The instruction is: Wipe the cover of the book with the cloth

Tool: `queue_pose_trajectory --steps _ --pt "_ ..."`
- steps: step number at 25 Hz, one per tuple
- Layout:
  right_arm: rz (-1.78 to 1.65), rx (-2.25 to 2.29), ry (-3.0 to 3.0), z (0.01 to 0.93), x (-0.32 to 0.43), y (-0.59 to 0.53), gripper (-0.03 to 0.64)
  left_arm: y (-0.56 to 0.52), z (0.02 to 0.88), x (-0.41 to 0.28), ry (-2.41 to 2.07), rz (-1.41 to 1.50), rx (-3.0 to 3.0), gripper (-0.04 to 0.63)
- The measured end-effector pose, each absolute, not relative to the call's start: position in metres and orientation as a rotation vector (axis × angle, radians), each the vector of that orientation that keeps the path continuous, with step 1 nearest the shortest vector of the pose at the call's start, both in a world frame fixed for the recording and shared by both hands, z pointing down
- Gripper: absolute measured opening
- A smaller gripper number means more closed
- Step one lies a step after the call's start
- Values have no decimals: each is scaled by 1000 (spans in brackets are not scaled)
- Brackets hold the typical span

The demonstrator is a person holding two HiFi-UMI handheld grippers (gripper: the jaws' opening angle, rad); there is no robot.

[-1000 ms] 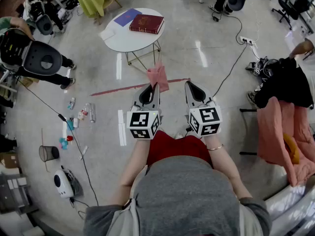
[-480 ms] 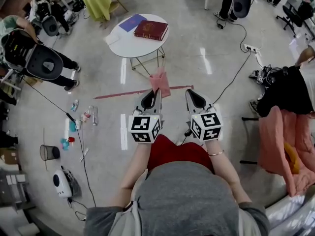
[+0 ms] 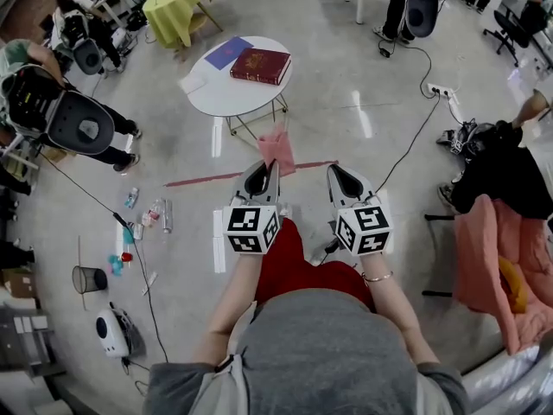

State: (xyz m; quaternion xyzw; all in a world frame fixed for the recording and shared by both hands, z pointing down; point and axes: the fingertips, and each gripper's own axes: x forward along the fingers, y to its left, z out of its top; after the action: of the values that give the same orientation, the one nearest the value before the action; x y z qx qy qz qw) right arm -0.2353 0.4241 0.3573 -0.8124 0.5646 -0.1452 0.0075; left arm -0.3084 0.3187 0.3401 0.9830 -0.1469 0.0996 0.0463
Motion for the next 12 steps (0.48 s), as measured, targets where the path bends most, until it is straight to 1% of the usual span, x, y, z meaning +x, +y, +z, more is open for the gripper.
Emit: queue_pose_trajectory --steps 5,12 --pt "-473 -2551 1738 365 -212 406 29 297 350 -283 -449 327 2998 31" --pt "-527 -2549 1746 379 -162 335 29 217 374 -229 -465 355 2954 31"
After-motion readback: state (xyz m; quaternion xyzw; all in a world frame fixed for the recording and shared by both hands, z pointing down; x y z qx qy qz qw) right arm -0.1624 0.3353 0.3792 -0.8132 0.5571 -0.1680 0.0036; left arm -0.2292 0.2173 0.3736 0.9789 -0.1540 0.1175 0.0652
